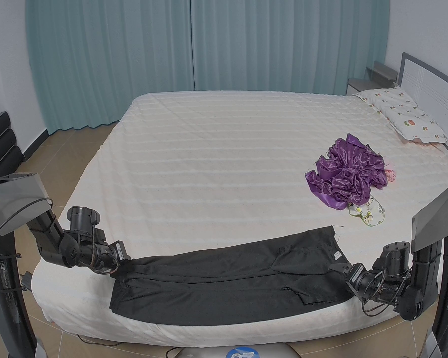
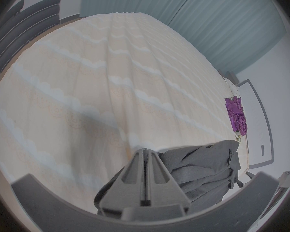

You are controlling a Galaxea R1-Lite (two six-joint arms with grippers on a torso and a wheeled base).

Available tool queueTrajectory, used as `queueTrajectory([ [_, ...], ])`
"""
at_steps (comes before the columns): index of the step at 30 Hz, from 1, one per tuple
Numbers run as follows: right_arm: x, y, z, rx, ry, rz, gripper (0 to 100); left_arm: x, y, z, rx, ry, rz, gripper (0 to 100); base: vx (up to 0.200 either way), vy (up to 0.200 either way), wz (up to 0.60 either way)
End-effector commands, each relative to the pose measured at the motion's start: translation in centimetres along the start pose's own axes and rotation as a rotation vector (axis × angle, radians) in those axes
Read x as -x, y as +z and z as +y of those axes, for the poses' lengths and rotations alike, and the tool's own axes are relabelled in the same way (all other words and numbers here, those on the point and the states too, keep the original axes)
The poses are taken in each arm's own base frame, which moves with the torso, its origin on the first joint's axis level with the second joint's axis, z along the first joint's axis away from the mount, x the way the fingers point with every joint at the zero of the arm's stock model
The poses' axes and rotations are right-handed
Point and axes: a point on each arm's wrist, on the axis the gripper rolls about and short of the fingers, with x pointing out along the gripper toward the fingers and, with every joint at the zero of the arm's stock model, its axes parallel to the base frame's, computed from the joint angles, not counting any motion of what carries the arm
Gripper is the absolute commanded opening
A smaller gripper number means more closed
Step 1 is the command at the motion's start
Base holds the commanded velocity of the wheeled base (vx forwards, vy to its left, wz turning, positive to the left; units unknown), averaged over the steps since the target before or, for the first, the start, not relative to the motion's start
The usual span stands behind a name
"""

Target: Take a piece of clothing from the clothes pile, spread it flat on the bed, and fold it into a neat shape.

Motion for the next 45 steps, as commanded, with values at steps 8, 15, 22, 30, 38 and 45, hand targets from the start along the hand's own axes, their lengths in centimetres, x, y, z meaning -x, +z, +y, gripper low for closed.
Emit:
queueTrajectory([
  [8, 0.2, 0.0, 0.1, 0.001, 0.010, -0.005, 100, 0.9, 0.8, -0.1, 0.087, -0.019, -0.054, 0, 0.000, 0.000, 0.00],
  [15, 0.2, 0.0, 0.1, 0.003, 0.011, -0.007, 100, 0.7, 1.4, -0.3, 0.133, -0.052, -0.122, 0, 0.000, 0.000, 0.00],
  [22, 0.2, 0.0, 0.1, 0.001, 0.012, -0.008, 100, 0.8, 0.5, 0.3, 0.144, -0.028, -0.097, 0, 0.000, 0.000, 0.00],
  [30, 0.3, 0.0, 0.1, 0.003, 0.012, -0.008, 100, 0.6, 0.8, 0.2, 0.144, -0.034, -0.105, 100, 0.000, 0.000, 0.00],
  [38, 0.3, 0.0, 0.1, 0.003, 0.012, -0.008, 100, 1.9, 1.2, -0.2, 0.139, -0.055, -0.126, 100, 0.000, 0.000, 0.00],
  [45, 0.3, 0.0, 0.1, 0.003, 0.011, -0.009, 100, 2.7, -0.6, -0.1, 0.010, -0.052, -0.069, 100, 0.000, 0.000, 0.00],
])
